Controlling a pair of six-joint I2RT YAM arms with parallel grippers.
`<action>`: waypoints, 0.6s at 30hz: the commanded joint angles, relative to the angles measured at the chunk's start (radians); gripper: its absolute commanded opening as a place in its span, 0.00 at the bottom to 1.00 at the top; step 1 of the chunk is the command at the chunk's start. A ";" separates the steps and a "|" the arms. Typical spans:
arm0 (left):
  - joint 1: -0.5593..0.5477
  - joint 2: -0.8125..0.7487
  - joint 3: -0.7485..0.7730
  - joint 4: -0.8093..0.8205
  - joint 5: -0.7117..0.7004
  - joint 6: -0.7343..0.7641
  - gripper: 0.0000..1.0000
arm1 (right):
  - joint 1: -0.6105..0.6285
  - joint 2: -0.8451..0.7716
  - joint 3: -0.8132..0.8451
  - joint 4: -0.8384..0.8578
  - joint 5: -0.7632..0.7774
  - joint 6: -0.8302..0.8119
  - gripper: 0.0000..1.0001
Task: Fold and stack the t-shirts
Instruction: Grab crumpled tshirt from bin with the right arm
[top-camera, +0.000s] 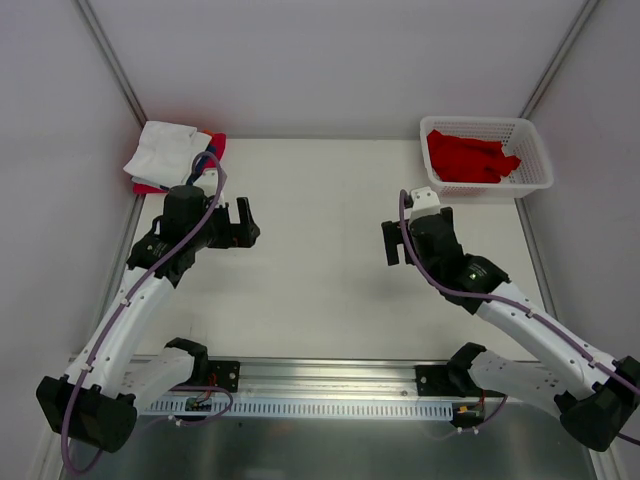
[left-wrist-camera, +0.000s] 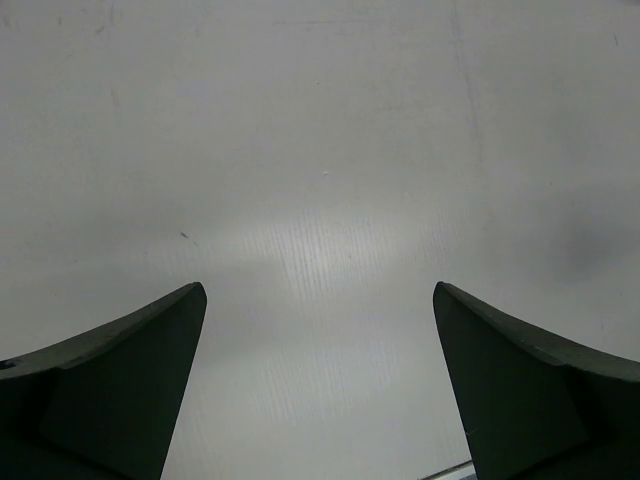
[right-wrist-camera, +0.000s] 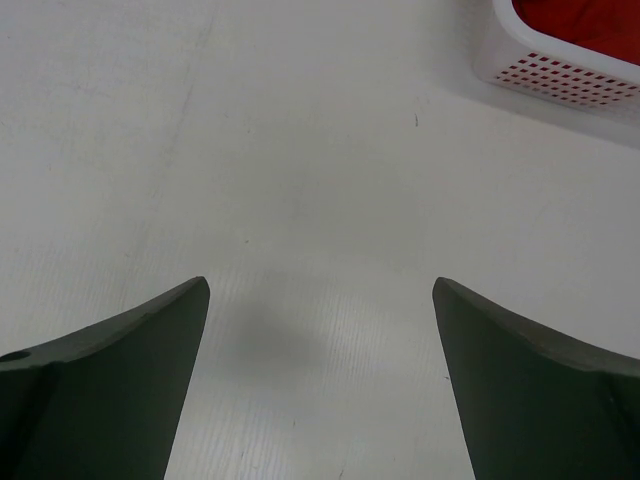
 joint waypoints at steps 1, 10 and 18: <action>-0.009 -0.011 0.012 -0.008 0.004 -0.001 0.99 | -0.003 -0.006 -0.014 0.033 -0.006 -0.001 0.99; -0.009 0.001 0.012 -0.007 0.028 0.005 0.99 | -0.003 -0.002 -0.014 -0.019 0.036 0.045 0.99; -0.008 -0.017 -0.060 0.261 0.785 -0.103 0.99 | -0.241 0.098 -0.025 0.265 -1.195 0.295 0.99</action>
